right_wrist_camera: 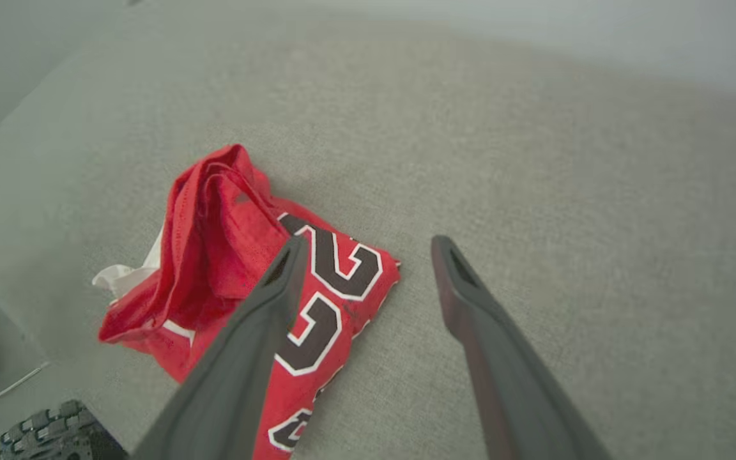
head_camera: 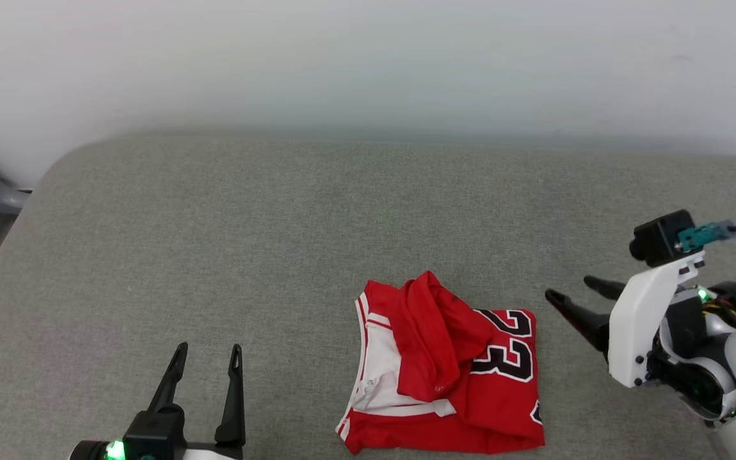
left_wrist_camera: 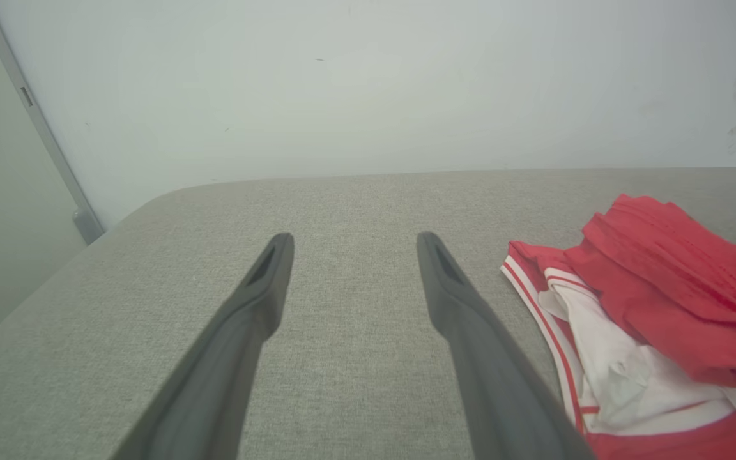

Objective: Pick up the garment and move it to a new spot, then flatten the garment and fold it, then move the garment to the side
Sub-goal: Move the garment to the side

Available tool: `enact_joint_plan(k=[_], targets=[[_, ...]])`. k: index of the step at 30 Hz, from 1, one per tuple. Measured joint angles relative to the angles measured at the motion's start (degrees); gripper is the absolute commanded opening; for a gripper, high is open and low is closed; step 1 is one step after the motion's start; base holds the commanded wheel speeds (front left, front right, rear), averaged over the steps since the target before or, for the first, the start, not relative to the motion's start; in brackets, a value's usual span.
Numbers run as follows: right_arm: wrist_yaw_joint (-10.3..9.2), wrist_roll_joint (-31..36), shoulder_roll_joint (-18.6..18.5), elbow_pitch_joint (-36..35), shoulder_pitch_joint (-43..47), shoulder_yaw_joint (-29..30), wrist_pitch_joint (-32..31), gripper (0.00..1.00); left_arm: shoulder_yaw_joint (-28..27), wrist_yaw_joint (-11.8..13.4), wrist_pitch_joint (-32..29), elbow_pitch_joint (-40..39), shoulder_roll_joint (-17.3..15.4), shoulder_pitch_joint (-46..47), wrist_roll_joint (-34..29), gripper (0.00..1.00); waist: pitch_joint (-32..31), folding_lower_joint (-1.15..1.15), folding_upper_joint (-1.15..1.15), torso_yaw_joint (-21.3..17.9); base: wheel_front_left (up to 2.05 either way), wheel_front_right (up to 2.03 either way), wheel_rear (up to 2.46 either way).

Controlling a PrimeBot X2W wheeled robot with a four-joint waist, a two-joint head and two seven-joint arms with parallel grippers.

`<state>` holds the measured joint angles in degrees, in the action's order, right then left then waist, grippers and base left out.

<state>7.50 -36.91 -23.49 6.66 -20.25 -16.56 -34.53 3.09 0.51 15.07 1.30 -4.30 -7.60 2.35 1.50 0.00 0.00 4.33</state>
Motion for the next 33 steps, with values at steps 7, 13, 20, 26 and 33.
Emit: enact_joint_plan(k=[7, 13, 20, 26, 33], targets=[[0.0, -3.24, 0.07, 7.05, -0.01, -4.8, -4.17, 1.0, 0.66, -0.13, 0.0, 0.09, 0.37, 1.78, 0.35, 1.0, 2.36, 0.0, 0.0, 1.3, 0.0, 0.0, 0.0], [0.0, -4.31, 1.97, 13.82, -0.46, -6.51, -2.18, 1.0, 0.73, -0.7, 0.0, 0.65, 0.52, 4.13, 0.42, 1.0, 4.92, 0.0, 0.0, 2.65, 0.0, 0.0, 0.0], [-0.01, -5.41, 3.02, 19.62, -0.93, -10.5, 0.51, 1.0, 0.55, -1.02, 0.0, 1.36, 0.65, 5.59, 0.44, 1.0, 6.84, 0.0, 0.0, 4.03, 0.0, 0.0, 0.0], [-0.1, -6.21, 2.87, 21.97, -1.59, -13.68, 3.69, 1.0, 0.51, -1.29, 0.0, 1.86, 0.78, 6.23, 0.45, 1.0, 7.47, 0.0, 0.0, 4.5, 0.0, 0.0, 0.0], [0.0, -7.01, 2.77, 22.27, -3.19, -18.22, 9.51, 0.0, 0.35, -1.35, 0.0, 2.55, 0.89, 6.68, 0.51, 1.0, 7.01, 0.0, 0.0, 4.61, 0.0, 0.0, 0.0]])
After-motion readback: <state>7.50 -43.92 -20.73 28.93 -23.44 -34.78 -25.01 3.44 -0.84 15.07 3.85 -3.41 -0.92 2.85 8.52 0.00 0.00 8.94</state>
